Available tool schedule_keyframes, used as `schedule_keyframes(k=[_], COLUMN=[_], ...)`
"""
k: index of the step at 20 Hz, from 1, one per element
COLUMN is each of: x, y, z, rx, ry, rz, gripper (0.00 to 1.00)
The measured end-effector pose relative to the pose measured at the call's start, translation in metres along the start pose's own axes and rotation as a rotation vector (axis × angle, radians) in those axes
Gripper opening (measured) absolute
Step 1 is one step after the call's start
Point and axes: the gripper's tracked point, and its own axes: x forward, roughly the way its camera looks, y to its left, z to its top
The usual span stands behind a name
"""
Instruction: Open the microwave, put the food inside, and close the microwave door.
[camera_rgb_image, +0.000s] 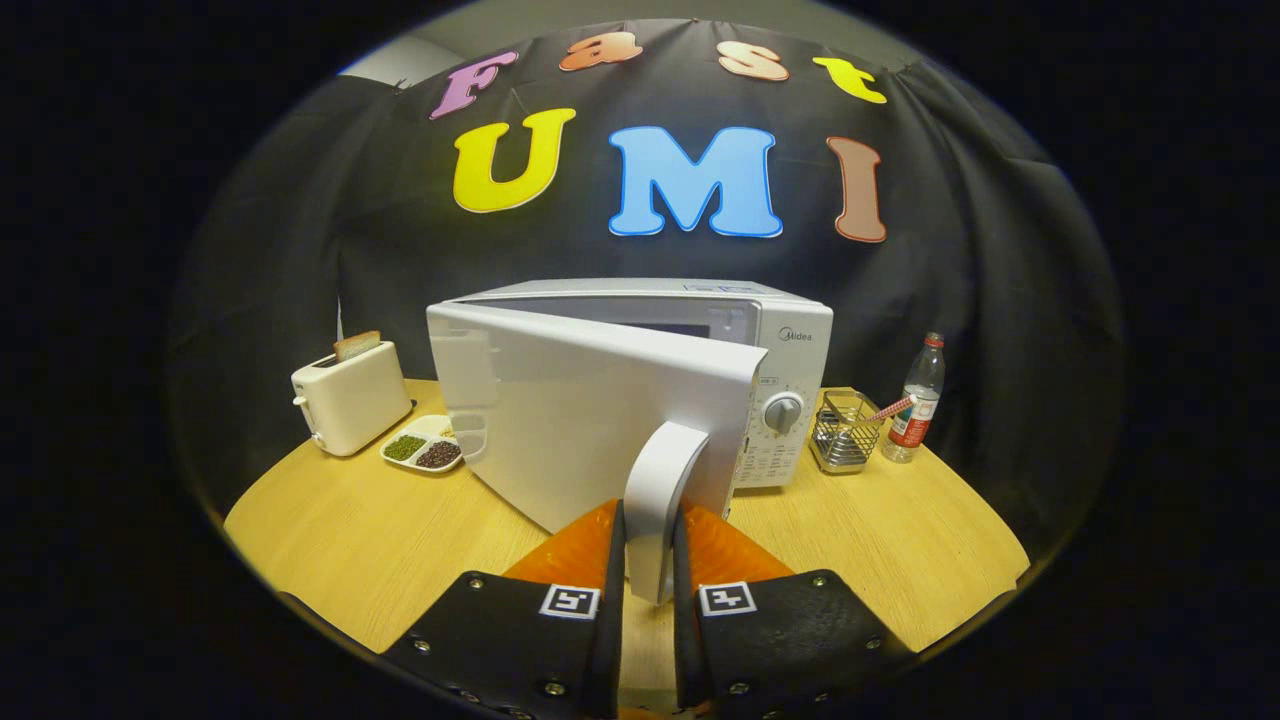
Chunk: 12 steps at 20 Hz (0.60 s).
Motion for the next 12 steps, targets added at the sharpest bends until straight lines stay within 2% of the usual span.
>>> schedule_keyframes(k=[12], x=[-0.046], y=[0.065], z=[-0.019], rx=[-0.047], ry=[0.019], rz=[0.064], gripper=[0.22])
